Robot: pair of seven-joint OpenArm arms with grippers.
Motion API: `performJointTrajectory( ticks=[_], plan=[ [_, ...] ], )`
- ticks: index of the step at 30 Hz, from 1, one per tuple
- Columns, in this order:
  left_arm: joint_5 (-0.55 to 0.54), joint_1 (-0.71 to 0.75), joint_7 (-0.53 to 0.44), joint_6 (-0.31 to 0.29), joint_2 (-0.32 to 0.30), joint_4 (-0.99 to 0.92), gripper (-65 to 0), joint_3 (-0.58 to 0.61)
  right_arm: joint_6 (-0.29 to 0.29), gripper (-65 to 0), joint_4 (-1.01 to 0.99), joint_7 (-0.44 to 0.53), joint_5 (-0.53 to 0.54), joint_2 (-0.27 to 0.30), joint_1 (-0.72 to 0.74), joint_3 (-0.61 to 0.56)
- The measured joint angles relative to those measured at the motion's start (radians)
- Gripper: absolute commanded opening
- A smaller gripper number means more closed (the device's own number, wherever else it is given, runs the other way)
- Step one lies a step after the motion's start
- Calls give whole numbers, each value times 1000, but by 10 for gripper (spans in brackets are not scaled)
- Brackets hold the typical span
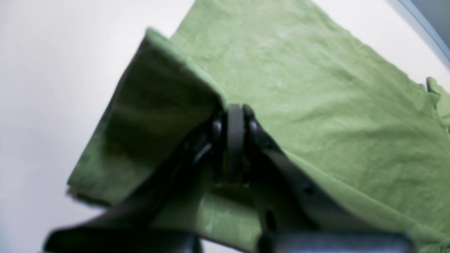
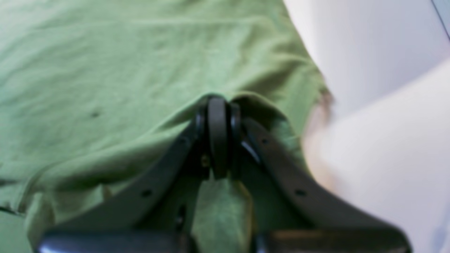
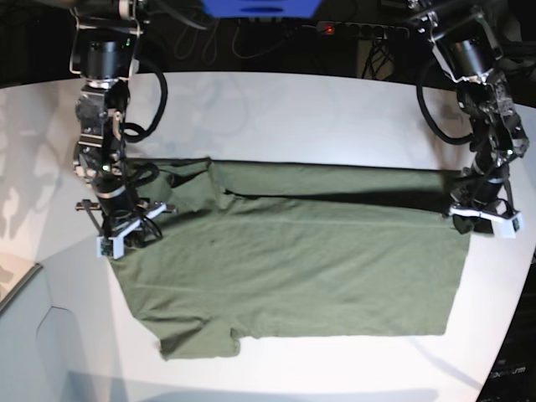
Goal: Layout the t-shirt on the table in an organized manner, then fold the t-shirt properly
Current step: 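Lay the folded edge down and open both grippers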
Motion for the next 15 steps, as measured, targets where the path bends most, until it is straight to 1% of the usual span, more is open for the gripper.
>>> performJointTrajectory(
  ticks=[5, 8, 15],
  plan=[
    [-2, -35, -14, 0, 0, -22, -650, 0, 0, -650, -23, -5, 0, 0, -3, -5],
    [0, -34, 3, 0, 2, -41, -650, 0, 0, -650, -22, -1, 0, 3, 10, -5],
    [-1, -45, -5, 0, 0, -43, -650, -2, 0, -650, -21, -1, 0, 3, 13, -5]
  ],
)
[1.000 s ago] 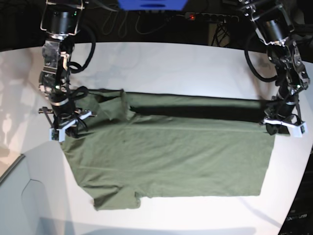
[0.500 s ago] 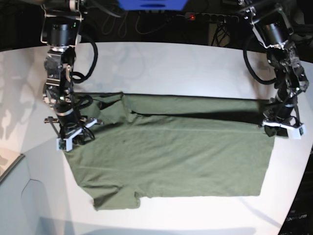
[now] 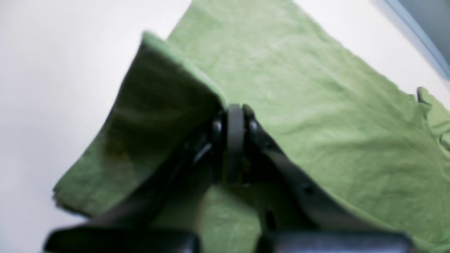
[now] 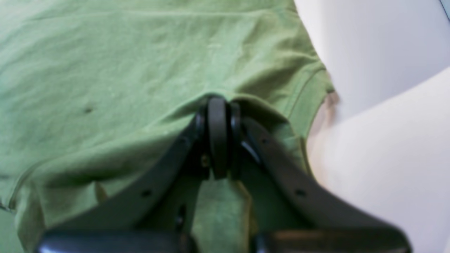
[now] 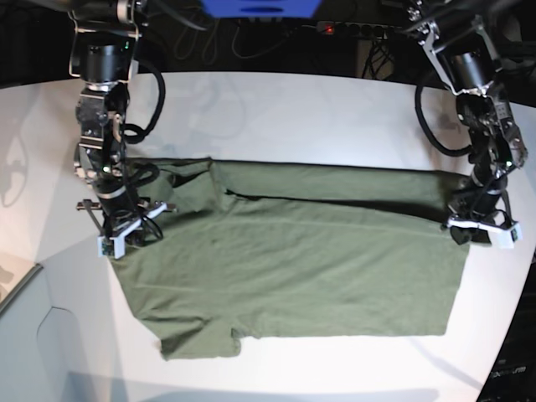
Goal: Layout the t-shirt on the table in an organized manner, then fold the t-shirt properly
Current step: 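Lay the folded edge down and open both grippers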
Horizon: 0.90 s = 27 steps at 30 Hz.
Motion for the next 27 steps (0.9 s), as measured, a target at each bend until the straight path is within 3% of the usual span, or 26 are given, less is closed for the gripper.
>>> performJointTrajectory(
  ticks=[13, 18, 27],
  plan=[
    [0, 2, 3, 0, -7, 0, -650, 0, 0, -650, 0, 0, 0, -2, 18, 0],
    [-4, -10, -6, 1, -32, -54, -650, -5, 0, -650, 0, -1, 0, 0, 33, -57],
    [0, -34, -95, 1, -28, -133, -650, 4, 0, -650, 0, 0, 0, 0, 38, -59]
  ],
)
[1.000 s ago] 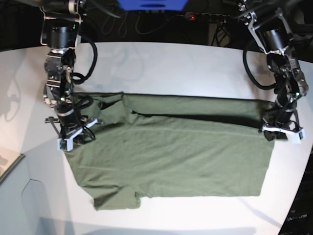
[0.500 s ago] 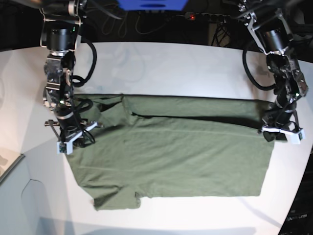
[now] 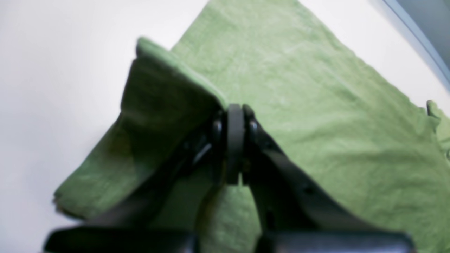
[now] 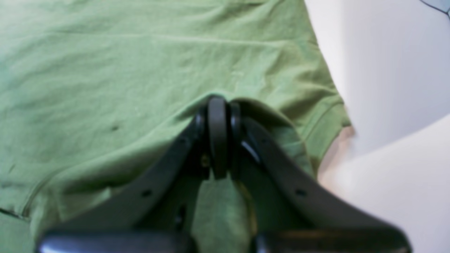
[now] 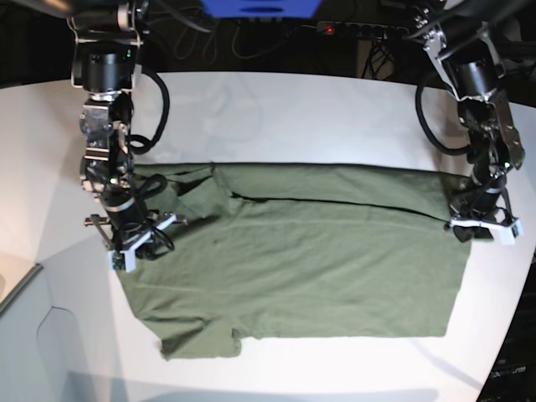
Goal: Layout the t-shirt on the table in an organized manner, then fold the t-shirt properly
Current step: 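Lay the folded edge down and open both grippers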
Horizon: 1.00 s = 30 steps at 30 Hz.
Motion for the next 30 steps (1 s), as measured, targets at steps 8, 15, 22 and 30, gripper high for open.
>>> performJointTrajectory(
  ticks=[8, 15, 22, 30],
  plan=[
    [-1, -41, 0, 0, -26, -99, -629, 3, 0, -609, 0, -11, 0, 13, 11, -2],
    [-5, -51, 8, 3, -35, -119, -333, 0, 0, -381, 2, -82, 0, 34, 16, 3],
    [-7, -49, 8, 3, -35, -117, -173, -3, 0, -336, 71, -76, 8, 49, -9, 19],
    [-6, 119, 5, 6, -36, 23, -172, -8, 0, -336, 192, -88, 5, 57, -163, 84]
  ],
)
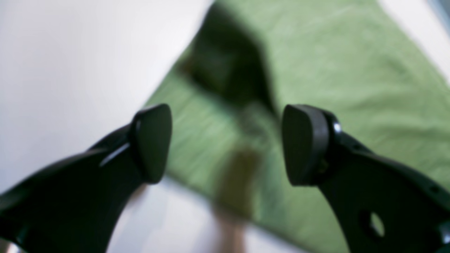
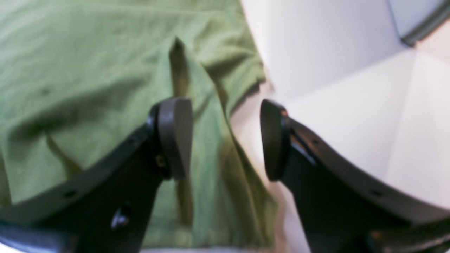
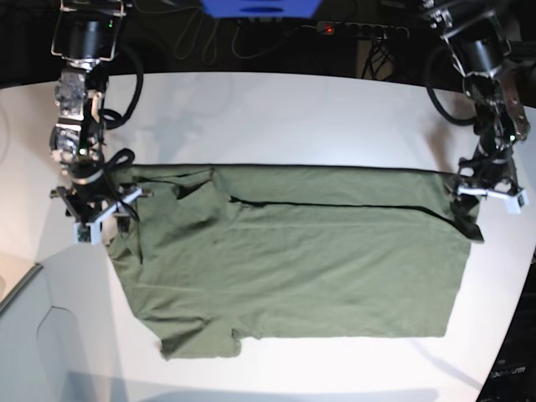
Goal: Layout the t-shirt on the table in an organized manner, then fold the t-shirt properly
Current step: 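Lay the folded edge down and open both grippers, then grasp the folded edge again with both grippers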
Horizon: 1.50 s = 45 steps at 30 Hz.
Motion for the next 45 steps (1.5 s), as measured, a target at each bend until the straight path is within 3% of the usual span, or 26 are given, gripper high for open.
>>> performJointTrajectory(
  ticks=[4, 9, 24, 45],
  plan=[
    [-5, 36, -6, -6, -6, 42, -169, 0, 0, -336, 11, 14, 3, -2, -61, 9],
    [-2, 31, -6, -7, -9, -37, -169, 2, 0, -336, 7, 2, 4, -2, -121, 10],
    [-5, -13, -10, -6, -58, -74, -170, 0, 0, -336, 8, 10, 6, 3, -137, 10],
    [-16, -80, -59, -9, -72, -233, -175, 0, 0, -335, 6, 9, 6, 3, -132, 10]
  ],
)
